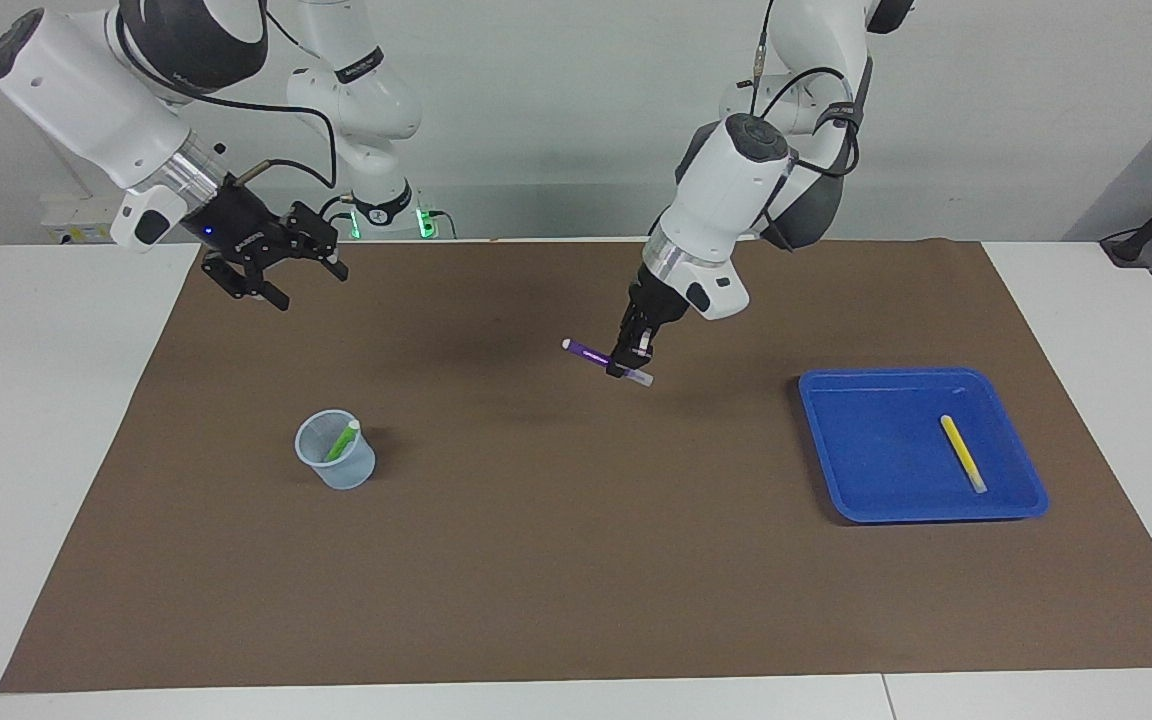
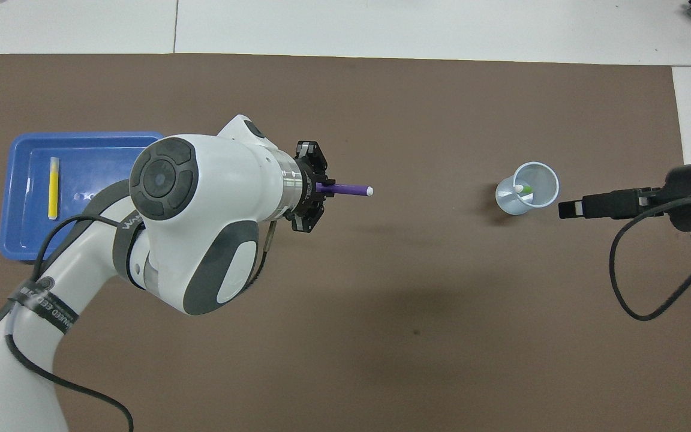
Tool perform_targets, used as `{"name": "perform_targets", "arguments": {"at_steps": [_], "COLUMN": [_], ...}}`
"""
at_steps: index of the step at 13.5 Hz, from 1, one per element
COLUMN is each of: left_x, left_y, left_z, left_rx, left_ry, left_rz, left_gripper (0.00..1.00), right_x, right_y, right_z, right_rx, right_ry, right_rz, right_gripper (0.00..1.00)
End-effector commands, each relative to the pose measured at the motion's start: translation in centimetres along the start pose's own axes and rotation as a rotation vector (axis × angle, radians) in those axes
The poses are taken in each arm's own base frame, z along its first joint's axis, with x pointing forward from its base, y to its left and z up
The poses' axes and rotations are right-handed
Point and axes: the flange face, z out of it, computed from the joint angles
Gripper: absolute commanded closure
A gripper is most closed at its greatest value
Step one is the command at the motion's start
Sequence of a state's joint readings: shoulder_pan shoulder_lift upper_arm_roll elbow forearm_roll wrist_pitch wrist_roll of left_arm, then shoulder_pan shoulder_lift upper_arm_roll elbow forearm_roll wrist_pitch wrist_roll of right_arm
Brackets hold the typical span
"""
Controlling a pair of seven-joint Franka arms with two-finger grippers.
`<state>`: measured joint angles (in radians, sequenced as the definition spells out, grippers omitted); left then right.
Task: Transfer and insert pens with both arms
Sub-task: 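Lift the purple pen and carry it toward the right gripper, then close the right gripper on the purple pen's far end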
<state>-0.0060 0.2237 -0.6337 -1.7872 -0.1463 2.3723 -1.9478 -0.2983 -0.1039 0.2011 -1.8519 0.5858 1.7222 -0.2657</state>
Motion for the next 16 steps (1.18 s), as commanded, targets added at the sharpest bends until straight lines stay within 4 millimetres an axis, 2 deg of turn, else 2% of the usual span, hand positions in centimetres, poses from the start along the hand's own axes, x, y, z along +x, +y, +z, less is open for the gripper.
{"name": "perform_targets", "arguments": {"at_steps": [1,2,6,11,14,16], "left_x": [-3.2,-4.8,-9.9,-13.0,-13.6,-13.7], "left_y": [-0.5,-1.0,-3.4,-5.2,-5.4,-5.4], "left_z": [0.8,0.9,1.0,0.8,0.9,0.9], "left_rx": [-0.088,-0.113,-0.157,-0.210,-0.239,-0.245], "left_ry": [-0.089,-0.123,-0.216,-0.295,-0.329,-0.336], "left_rz": [-0.181,-0.208,-0.227,-0.200,-0.197,-0.196], "left_gripper": [1.00,1.00,1.00,1.00,1.00,1.00], "right_x": [-0.3,0.2,2.5,2.3,2.0,2.0], "right_y": [-1.5,-2.5,-5.0,-6.7,-7.7,-7.6], "right_z": [-0.2,0.1,4.1,5.2,6.0,6.3], "right_rx": [0.110,0.127,0.139,0.132,0.128,0.115], "right_ry": [0.073,0.104,0.153,0.141,0.125,0.141], "right_rz": [0.042,0.040,0.010,-0.017,-0.017,-0.013], "right_gripper": [0.00,0.00,0.00,0.00,0.15,0.30]}}
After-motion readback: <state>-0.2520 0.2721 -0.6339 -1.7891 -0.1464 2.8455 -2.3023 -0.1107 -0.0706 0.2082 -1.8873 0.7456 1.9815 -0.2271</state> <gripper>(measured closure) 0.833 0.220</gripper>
